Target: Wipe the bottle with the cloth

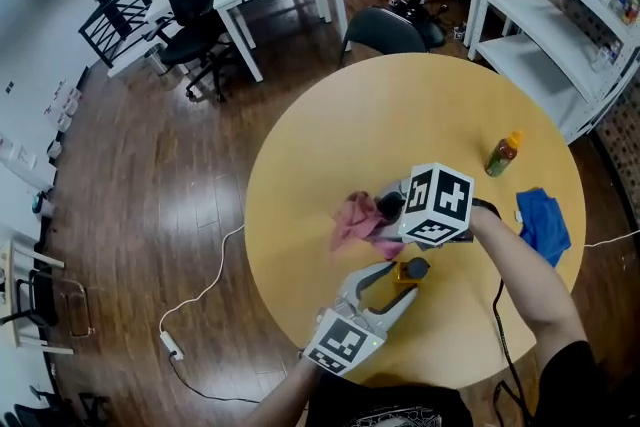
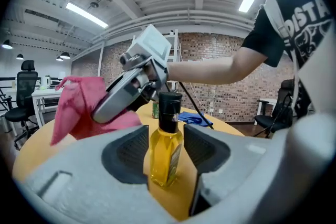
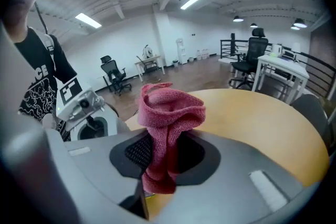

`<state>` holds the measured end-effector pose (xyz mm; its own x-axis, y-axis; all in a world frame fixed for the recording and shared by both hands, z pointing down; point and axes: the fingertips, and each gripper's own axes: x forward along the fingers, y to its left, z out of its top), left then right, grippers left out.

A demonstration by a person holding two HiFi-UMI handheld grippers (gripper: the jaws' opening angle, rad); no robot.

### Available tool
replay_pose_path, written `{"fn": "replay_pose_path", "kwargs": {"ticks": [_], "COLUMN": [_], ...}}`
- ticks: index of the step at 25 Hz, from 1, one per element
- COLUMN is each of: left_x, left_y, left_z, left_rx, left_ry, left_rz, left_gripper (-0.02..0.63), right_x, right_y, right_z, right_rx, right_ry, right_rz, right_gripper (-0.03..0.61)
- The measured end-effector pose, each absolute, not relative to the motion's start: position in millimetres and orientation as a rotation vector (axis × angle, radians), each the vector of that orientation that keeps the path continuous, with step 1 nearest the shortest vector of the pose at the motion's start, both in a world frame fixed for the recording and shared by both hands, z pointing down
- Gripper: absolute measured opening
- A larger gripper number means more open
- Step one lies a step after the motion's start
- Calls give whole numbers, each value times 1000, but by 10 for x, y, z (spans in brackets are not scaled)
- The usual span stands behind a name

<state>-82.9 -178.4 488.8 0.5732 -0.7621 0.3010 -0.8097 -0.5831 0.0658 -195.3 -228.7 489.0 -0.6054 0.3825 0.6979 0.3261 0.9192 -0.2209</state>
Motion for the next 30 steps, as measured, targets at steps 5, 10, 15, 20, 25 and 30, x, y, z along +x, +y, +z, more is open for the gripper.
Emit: {"fn": "replay_pose_path", "kwargs": {"ticks": [5, 10, 15, 20, 25, 30], "left_x": [-678, -644, -616, -578, -546, -547], "left_y": [-1924, -1997, -1979, -2014, -2012, -2017], "left_z": [4923, 4906, 4916, 4932, 4911, 4919], "left_rx": [2635, 2672, 2704, 2719, 2728, 2729], "left_ry": [-1271, -1267, -1257, -1237, -1235, -1238], "left_rz": [368, 392, 425, 435, 425, 413], "left_gripper": [224, 222, 222, 213, 207, 204], "right_x": [-1666, -1362, -1218, -995, -686, -553], "right_y": [-2513, -2580, -2564, -2509, -2354, -2047], "right_z": [4587, 4562, 4495, 4476, 4395, 4207], "right_rx": [-240, 3, 135, 241, 340, 354], "right_ry": [-2444, -2568, -2642, -2643, -2663, -2708], "right_rz": [182, 323, 430, 413, 408, 373], "right_gripper": [98, 98, 98, 98, 98, 98]}}
